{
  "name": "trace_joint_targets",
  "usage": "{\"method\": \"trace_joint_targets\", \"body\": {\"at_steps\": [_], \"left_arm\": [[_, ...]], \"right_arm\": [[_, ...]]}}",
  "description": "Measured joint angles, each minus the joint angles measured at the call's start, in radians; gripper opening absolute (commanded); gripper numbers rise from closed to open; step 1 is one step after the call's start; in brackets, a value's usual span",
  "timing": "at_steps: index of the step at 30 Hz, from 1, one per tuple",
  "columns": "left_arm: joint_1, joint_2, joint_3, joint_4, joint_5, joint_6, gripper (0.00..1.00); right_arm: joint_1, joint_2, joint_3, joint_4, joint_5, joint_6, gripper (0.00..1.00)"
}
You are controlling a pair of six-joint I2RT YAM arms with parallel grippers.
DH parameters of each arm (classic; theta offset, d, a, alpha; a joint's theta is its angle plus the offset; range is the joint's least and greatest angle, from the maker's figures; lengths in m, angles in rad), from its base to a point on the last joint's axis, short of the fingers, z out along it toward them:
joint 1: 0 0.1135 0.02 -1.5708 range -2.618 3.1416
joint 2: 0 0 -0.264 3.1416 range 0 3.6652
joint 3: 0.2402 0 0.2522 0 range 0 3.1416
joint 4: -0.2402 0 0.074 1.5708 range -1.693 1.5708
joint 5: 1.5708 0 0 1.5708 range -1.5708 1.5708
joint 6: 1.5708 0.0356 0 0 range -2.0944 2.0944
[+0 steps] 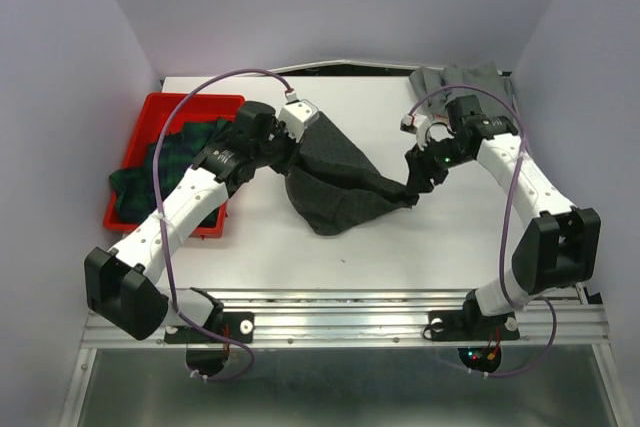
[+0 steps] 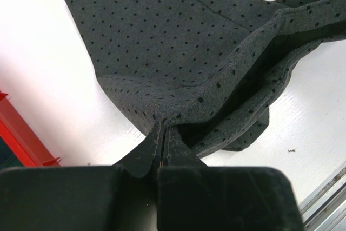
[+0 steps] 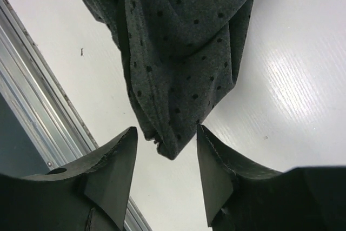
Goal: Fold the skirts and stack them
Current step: Flatten the skirt out
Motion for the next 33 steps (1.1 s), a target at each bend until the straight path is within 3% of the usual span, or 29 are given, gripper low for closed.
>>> {"method": "trace_joint_targets", "body": {"at_steps": [6,15,16,17,19,26,33], "left_arm": [[0.000,0.000,0.000,0.000,0.005,0.001,0.00],[0.012,0.003,0.001,0.000,0.007,-0.001,0.00],[0.016,0.006,0.002,0.000,0.008,-0.005,0.00],[0.021,0.008,0.004,0.000,0.005,-0.011,0.00],[0.034,0.015,0.013,-0.001,0.003,-0.028,0.00],[0.043,0.021,0.074,0.008,-0.056,-0.077,0.00],[0.044,0.020,0.092,0.082,-0.159,-0.041,0.00]], "right_arm": [[0.000,0.045,0.000,0.029,0.012,-0.001,0.49],[0.002,0.060,-0.090,0.105,0.075,-0.002,0.31],[0.006,0.056,-0.109,0.116,0.096,-0.002,0.28],[0.008,0.048,-0.130,0.131,0.116,0.000,0.15],[0.011,0.024,-0.162,0.151,0.150,0.007,0.01],[0.026,-0.050,-0.163,0.277,0.288,0.061,0.01],[0.031,-0.043,-0.001,0.420,0.459,0.161,0.01]]}}
